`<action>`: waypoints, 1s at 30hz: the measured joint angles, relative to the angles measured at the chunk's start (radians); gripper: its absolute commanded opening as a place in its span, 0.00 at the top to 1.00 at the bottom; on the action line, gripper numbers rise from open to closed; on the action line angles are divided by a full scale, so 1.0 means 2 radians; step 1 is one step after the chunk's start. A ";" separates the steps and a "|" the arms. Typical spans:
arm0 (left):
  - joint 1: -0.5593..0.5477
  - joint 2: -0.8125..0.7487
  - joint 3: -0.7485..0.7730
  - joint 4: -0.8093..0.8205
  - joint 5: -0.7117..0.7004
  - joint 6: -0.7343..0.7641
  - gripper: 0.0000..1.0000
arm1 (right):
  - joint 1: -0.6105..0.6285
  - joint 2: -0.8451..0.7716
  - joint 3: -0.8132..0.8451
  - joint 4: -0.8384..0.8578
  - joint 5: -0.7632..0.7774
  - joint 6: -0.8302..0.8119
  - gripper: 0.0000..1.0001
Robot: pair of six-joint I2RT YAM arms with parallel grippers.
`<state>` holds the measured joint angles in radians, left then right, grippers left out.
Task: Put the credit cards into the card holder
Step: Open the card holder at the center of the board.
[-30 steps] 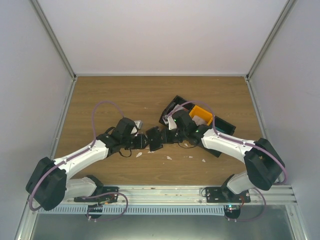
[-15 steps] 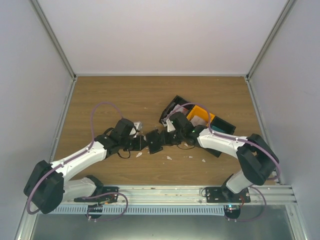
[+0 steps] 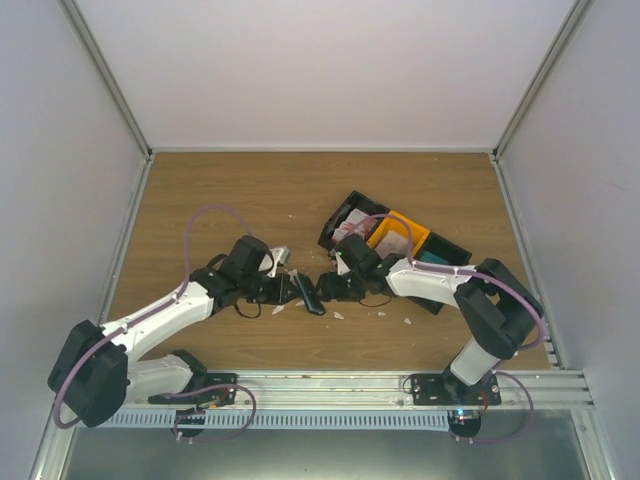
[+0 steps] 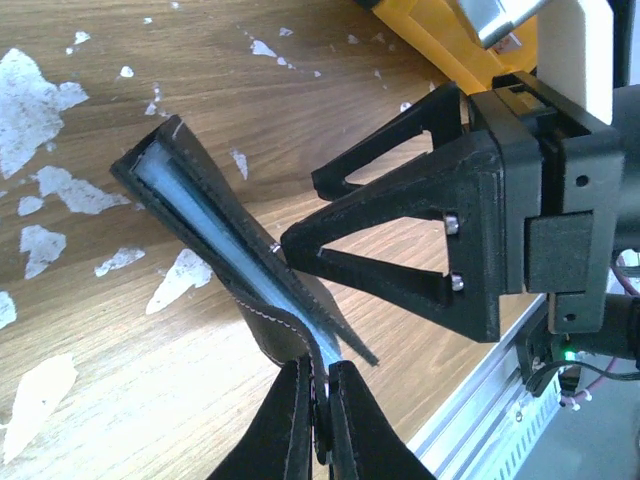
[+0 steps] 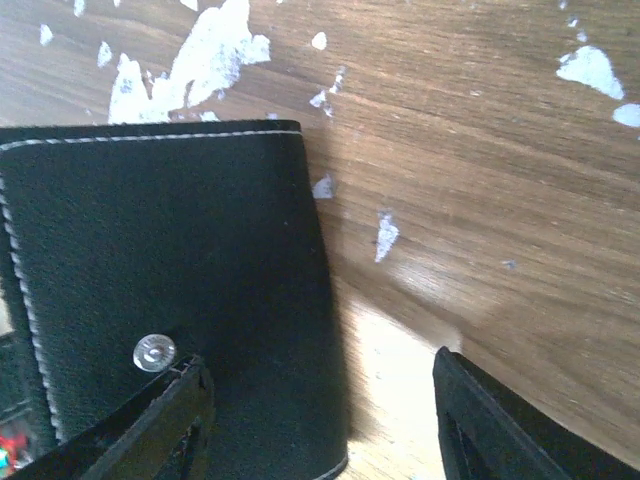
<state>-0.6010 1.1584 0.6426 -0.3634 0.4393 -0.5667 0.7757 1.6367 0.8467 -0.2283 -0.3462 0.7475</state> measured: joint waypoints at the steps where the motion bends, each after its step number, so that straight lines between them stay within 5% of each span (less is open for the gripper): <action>1: 0.000 0.003 0.002 0.000 0.003 0.002 1.00 | 0.000 0.000 0.000 -0.002 0.003 0.000 0.37; 15: 0.000 0.029 0.042 0.004 0.052 0.018 1.00 | 0.003 -0.101 -0.030 -0.013 0.025 -0.004 0.31; 25: 0.000 0.040 0.042 0.002 0.044 0.023 1.00 | 0.003 -0.085 -0.037 -0.003 0.019 -0.008 0.56; 30: 0.000 0.037 0.042 -0.012 0.005 0.020 1.00 | 0.002 -0.060 -0.037 -0.003 0.019 -0.005 0.56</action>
<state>-0.6003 1.2320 0.7273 -0.3878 0.4500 -0.5270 0.7807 1.5166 0.7731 -0.2352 -0.3084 0.7368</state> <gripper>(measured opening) 0.048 0.436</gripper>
